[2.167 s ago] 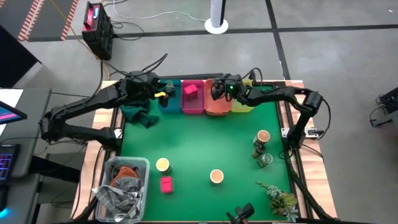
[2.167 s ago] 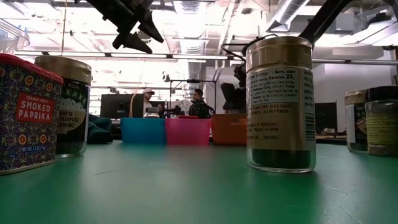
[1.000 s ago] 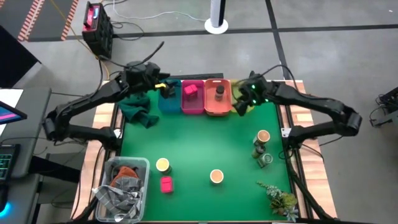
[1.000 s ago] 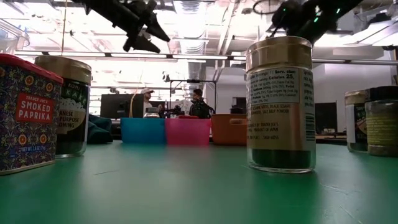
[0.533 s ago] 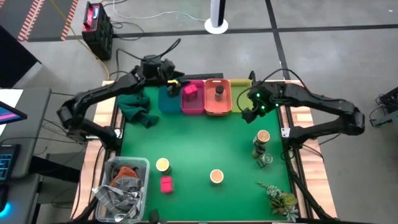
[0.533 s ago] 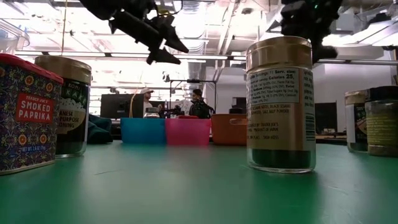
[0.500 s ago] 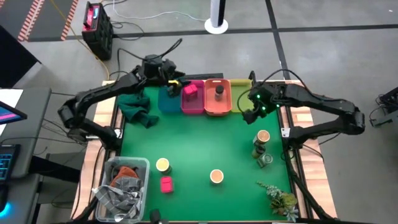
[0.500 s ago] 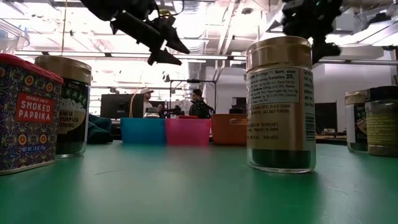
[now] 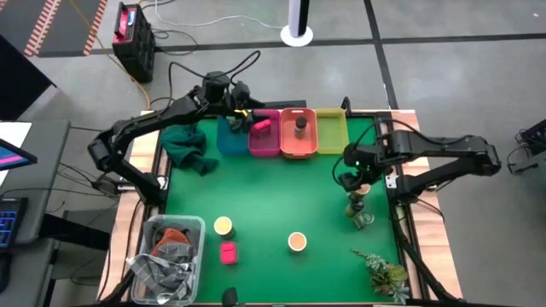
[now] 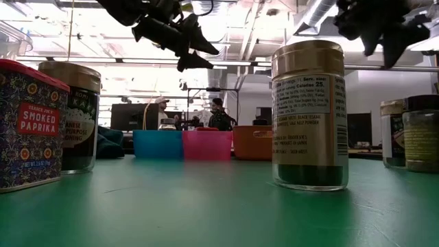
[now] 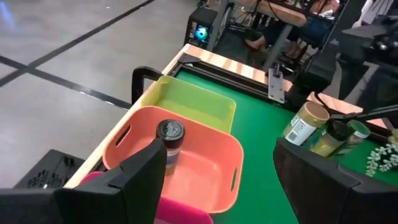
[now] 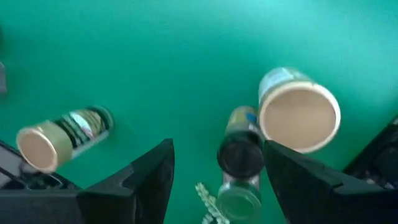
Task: Sort spices by type
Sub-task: Put the green spice bottle into the blue bin
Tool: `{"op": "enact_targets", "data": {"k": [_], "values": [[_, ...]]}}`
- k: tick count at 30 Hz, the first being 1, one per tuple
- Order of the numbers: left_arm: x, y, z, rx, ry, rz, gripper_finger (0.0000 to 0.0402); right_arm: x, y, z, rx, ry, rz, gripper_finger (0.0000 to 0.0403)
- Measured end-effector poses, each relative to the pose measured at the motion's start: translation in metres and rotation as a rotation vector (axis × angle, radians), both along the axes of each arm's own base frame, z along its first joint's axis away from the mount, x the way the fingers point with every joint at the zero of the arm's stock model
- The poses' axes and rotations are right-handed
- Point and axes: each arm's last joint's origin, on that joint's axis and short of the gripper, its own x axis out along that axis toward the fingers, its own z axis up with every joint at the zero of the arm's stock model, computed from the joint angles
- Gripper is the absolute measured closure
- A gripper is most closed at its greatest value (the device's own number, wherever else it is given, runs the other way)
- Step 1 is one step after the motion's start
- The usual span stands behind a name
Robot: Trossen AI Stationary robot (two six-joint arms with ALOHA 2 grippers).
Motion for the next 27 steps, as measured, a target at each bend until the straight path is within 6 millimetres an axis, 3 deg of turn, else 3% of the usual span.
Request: {"op": "enact_targets", "data": {"k": [6, 14, 21, 27], "values": [[0.004, -0.007, 0.0, -0.066, -0.014, -0.013, 0.0122, -0.003, 0.022, 0.0, 0.035, 0.032, -0.008, 0.0132], [0.01, -0.031, 0.011, -0.112, -0.045, -0.069, 0.0122, -0.005, 0.072, -0.009, 0.084, 0.146, -0.066, 0.0132], [0.02, -0.054, 0.019, -0.113, -0.008, -0.092, 0.0122, -0.007, 0.112, -0.034, -0.045, 0.348, -0.002, 0.0132], [0.026, -0.067, 0.029, -0.101, -0.005, -0.107, 0.0122, -0.008, 0.125, -0.045, -0.108, 0.389, 0.025, 0.0132]]}}
